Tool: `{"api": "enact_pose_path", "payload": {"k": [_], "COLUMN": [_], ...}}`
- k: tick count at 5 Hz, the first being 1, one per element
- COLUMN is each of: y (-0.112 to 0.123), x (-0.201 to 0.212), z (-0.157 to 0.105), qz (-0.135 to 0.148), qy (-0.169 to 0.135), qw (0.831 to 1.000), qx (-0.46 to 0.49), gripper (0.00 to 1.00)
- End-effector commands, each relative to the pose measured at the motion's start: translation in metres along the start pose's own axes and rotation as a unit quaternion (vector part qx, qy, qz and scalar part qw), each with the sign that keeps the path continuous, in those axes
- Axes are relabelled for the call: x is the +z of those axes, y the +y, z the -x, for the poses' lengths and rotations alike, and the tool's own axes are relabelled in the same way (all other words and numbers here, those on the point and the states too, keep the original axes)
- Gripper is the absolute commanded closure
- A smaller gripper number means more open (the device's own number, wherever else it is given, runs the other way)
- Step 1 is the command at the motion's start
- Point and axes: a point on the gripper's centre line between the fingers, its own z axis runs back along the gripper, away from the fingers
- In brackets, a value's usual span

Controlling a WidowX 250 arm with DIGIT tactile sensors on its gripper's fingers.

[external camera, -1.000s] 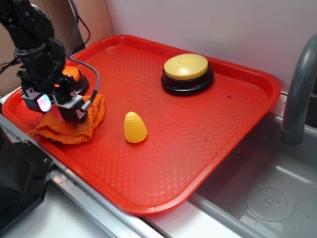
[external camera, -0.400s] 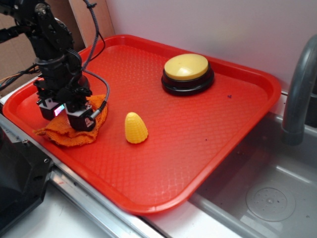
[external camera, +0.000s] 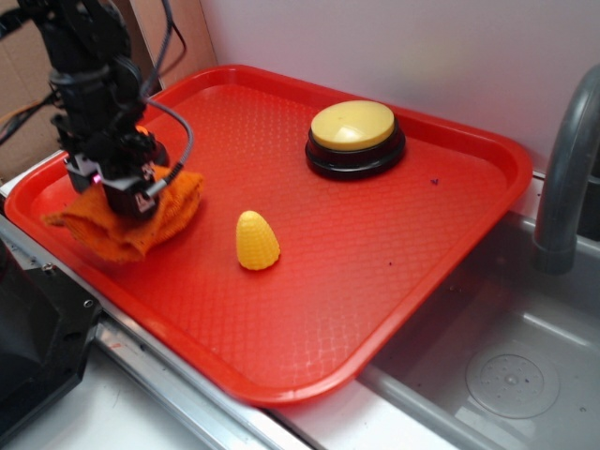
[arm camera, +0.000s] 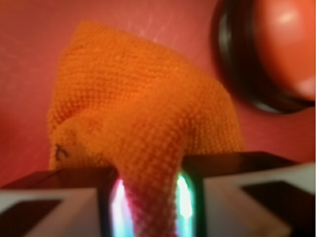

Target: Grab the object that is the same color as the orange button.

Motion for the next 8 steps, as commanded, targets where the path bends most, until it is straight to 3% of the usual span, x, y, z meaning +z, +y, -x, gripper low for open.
{"api": "enact_pose_path", "payload": {"k": [1, 2, 3, 4, 5, 6, 8], "y": [-0.007, -0.007, -0.007, -0.012, -0.016, -0.023, -0.027], "x": [0.055, 0.089, 0.107, 0.123, 0.129, 0.128, 0.128], "z": [-0.001, -0.001, -0.012, -0.029, -0.043, -0.048, -0.037], "qz": [-0.027, -0.024, -0.002, 0.000, -0.014, -0.009, -0.002], "qy": [-0.024, -0.052, -0.073, -0.106, -0.101, -0.094, -0.087], "qw": [0.998, 0.997, 0.995, 0.990, 0.992, 0.992, 0.993], "qx": [-0.059, -0.059, -0.070, -0.089, -0.079, -0.086, -0.078], "gripper": [1.00, 1.00, 1.00, 1.00, 1.00, 1.00, 1.00]}}
